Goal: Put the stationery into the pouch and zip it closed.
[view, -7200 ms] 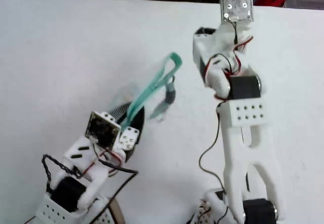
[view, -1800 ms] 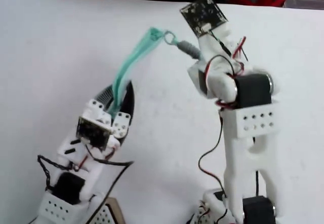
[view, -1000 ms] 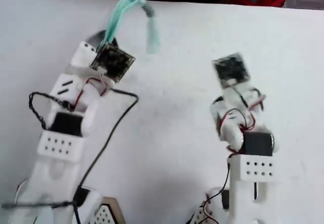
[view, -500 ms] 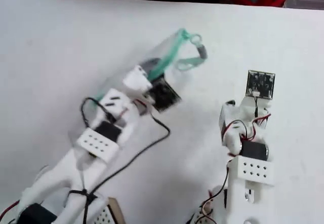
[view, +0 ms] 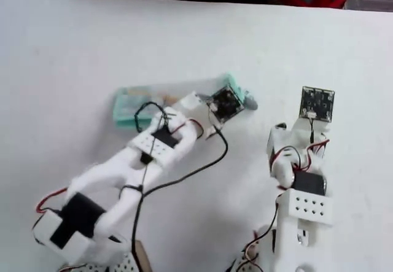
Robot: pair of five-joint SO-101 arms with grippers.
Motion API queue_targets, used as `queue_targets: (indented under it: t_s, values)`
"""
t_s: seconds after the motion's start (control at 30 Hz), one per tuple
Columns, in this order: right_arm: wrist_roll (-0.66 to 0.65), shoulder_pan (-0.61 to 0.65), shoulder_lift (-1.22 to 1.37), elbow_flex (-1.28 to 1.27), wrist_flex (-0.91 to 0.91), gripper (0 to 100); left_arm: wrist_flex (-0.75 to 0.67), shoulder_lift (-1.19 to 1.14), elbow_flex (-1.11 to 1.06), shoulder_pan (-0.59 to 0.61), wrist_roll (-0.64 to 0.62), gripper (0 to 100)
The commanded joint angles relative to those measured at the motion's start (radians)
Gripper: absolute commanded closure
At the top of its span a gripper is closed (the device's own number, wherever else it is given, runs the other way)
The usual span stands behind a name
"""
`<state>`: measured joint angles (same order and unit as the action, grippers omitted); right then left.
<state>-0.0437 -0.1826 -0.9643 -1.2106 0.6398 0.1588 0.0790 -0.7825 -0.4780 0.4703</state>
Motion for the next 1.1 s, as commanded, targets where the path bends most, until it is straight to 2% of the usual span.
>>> queue_targets:
  t_s: [0.0, 0.23, 0.4, 0.5, 0.6, 0.67, 0.73, 0.8, 0.83, 0.93, 1.0, 1.07]
  values:
    - [0.0, -0.01, -0.021, 0.005, -0.015, 71.9, 0.242, 0.137, 0.094, -0.061, -0.077, 78]
    - [0.0, -0.036, -0.021, 0.005, -0.015, 71.9, 0.522, 0.26, 0.232, -0.182, -0.15, 76]
    - [0.0, -0.059, -0.021, 0.005, -0.016, 71.9, 0.758, 0.265, 0.486, -0.191, -0.189, 75]
    - [0.0, -0.058, -0.021, 0.005, -0.016, 71.9, 0.887, 0.265, 0.71, -0.093, -0.207, 78]
    - [0.0, -0.053, -0.021, -0.006, -0.016, 73.5, 0.974, 0.265, 0.919, 0.059, -0.207, 87]
    - [0.0, -0.051, -0.021, -0.021, -0.039, 83.6, 1.017, 0.265, 1.049, 0.166, -0.207, 95]
    - [0.0, -0.051, -0.021, -0.04, -0.085, 99.8, 1.051, 0.265, 1.181, 0.283, -0.207, 98]
    - [0.002, -0.047, -0.021, -0.057, -0.111, 92.6, 1.097, 0.265, 1.312, 0.383, -0.209, 97]
    - [0.002, -0.035, -0.021, -0.057, -0.113, 92.0, 1.14, 0.266, 1.373, 0.417, -0.209, 98]
    - [0.002, -0.012, -0.028, -0.054, -0.097, 98.4, 1.407, 0.3, 1.583, 0.429, -0.201, 98]
    - [0.002, -0.005, -0.03, -0.052, -0.082, 97.2, 1.577, 0.346, 1.712, 0.394, -0.198, 98]
    - [0.002, 0.015, -0.03, -0.034, -0.074, 98.1, 1.631, 0.404, 1.795, 0.374, -0.199, 98]
